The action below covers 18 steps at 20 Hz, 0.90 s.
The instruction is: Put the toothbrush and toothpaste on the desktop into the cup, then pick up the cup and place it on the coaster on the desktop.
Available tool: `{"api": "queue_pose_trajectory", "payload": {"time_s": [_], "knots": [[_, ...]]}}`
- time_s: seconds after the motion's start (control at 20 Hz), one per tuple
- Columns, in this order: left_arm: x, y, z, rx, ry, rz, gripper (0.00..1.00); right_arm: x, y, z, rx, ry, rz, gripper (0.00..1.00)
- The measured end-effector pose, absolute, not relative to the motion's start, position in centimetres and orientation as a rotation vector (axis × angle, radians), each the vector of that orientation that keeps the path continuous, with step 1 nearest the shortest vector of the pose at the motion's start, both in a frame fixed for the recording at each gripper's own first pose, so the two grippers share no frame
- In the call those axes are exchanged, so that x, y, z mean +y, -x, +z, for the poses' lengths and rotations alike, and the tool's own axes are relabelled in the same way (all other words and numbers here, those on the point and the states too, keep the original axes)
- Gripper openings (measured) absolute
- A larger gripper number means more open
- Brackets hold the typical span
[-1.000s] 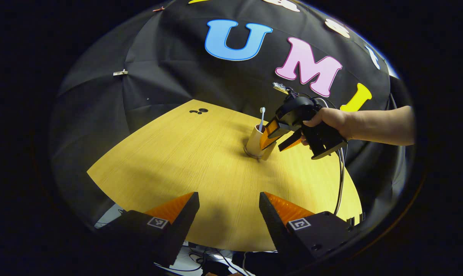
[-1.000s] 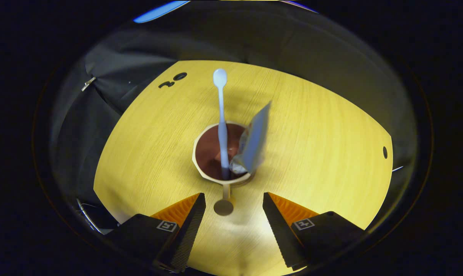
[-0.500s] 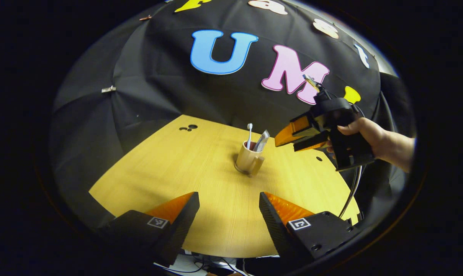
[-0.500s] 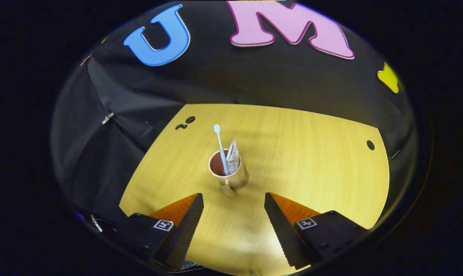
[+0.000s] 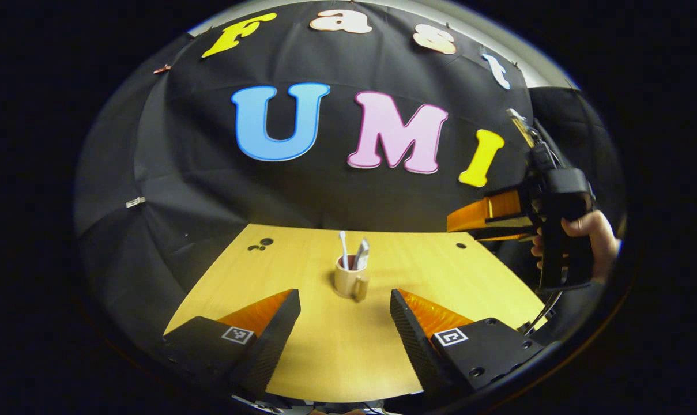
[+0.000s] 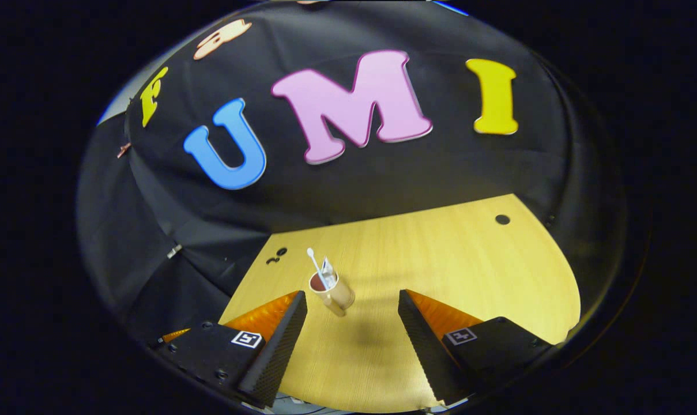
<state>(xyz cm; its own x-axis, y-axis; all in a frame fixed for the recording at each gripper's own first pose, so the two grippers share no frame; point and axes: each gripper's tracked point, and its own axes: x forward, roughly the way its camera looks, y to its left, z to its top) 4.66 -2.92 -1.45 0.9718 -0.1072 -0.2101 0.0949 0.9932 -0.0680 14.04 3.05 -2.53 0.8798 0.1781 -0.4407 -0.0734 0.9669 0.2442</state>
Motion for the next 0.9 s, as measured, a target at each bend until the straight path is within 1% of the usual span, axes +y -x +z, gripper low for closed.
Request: {"api": "queue_pose_trajectory", "payload": {"time_s": [0.05,0.2,0.4,0.5,0.7,0.9], "knots": [[-3.7,-4.7,-0.2,0.197,0.054,-0.123,0.98,2.2,-13.0,-0.7,0.425,-0.24,0.116,0.98],[-5.7,-4.6,3.1,0.128,0.026,-0.181,0.98,-1.0,-10.0,2.2,0.294,-0.275,0.048,0.98],[-8.1,-4.0,6.7,0.056,0.017,-0.237,0.97,-4.2,-6.4,3.1,0.237,-0.364,-0.047,0.98],[-8.9,-3.6,8.0,0.018,0.014,-0.248,0.97,-5.5,-4.9,3.2,0.185,-0.343,-0.097,0.98],[-10.3,-2.7,7.7,-0.011,0.032,-0.25,0.98,-6.2,-1.8,3.9,0.09,-0.287,-0.148,0.98],[-11.4,-1.7,6.8,-0.002,0.081,-0.269,0.98,-5.6,-0.6,3.8,0.08,-0.195,-0.123,0.98]]}}
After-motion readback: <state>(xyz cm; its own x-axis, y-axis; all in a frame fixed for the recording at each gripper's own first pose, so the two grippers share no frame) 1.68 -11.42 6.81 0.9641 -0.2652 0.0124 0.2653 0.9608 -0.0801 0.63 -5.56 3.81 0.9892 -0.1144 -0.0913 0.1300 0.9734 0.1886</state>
